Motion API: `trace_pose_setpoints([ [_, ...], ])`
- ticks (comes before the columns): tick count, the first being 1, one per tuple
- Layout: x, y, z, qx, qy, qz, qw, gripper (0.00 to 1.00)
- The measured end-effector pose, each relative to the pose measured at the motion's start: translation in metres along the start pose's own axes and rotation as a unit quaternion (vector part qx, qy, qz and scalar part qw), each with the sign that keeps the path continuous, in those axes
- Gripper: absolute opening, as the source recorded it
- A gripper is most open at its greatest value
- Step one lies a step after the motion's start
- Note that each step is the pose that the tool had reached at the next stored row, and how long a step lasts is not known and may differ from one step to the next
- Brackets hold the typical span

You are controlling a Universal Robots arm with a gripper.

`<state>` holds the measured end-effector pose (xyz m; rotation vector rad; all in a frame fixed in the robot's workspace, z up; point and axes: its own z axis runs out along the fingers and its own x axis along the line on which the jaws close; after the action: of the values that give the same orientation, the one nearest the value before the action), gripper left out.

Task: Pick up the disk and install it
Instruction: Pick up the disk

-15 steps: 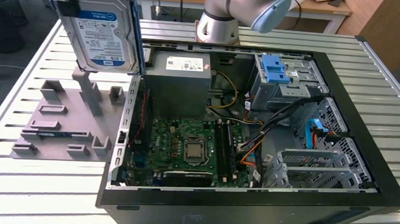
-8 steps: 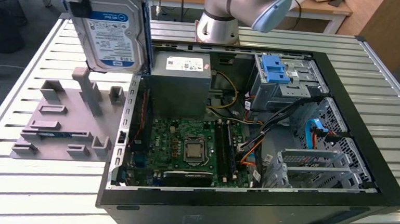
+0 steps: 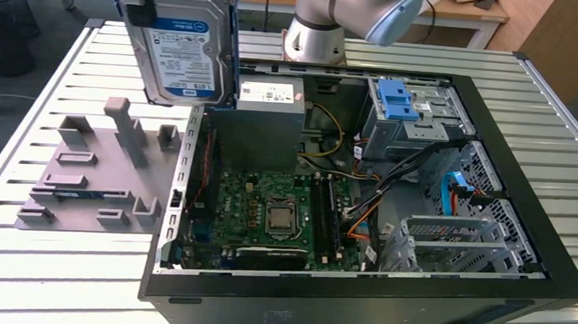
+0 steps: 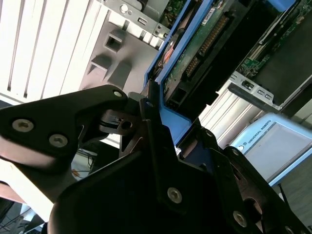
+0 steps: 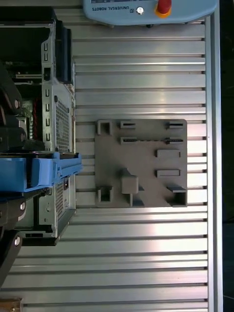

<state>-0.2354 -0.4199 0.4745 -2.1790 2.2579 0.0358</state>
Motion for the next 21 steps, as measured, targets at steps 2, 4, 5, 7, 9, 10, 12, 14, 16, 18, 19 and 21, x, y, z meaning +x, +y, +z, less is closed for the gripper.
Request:
trace_pose_setpoints([
  [2, -0.0002, -0.0052, -0.0001, -0.0001, 0.0000, 0.000, 1.0000, 0.37],
  [4, -0.0004, -0.0103, -0.0002, -0.0001, 0.0000, 0.000, 1.0000, 0.37],
  [5, -0.0004, -0.0128, -0.0001, -0.0001, 0.0000, 0.000, 1.0000, 0.37],
  [7, -0.0007, -0.0176, -0.0002, -0.0001, 0.0000, 0.000, 1.0000, 0.37],
  [9, -0.0008, -0.0224, -0.0003, -0.0001, 0.0000, 0.000, 1.0000, 0.37],
  [10, -0.0009, -0.0248, -0.0003, -0.0001, 0.0000, 0.000, 1.0000, 0.37],
  [12, -0.0011, -0.0298, -0.0004, -0.0001, 0.0000, 0.000, 1.0000, 0.37],
  [14, -0.0012, -0.0343, -0.0005, -0.0002, 0.0000, 0.000, 1.0000, 0.37],
  [16, -0.0014, -0.0388, -0.0005, -0.0002, 0.0000, 0.000, 1.0000, 0.37],
  [18, -0.0016, -0.0435, -0.0006, -0.0002, 0.0000, 0.000, 1.0000, 0.37],
  [19, -0.0016, -0.0458, -0.0006, -0.0002, 0.0000, 0.000, 1.0000, 0.37],
  [21, -0.0018, -0.0506, -0.0007, -0.0002, 0.0000, 0.000, 1.0000, 0.37],
])
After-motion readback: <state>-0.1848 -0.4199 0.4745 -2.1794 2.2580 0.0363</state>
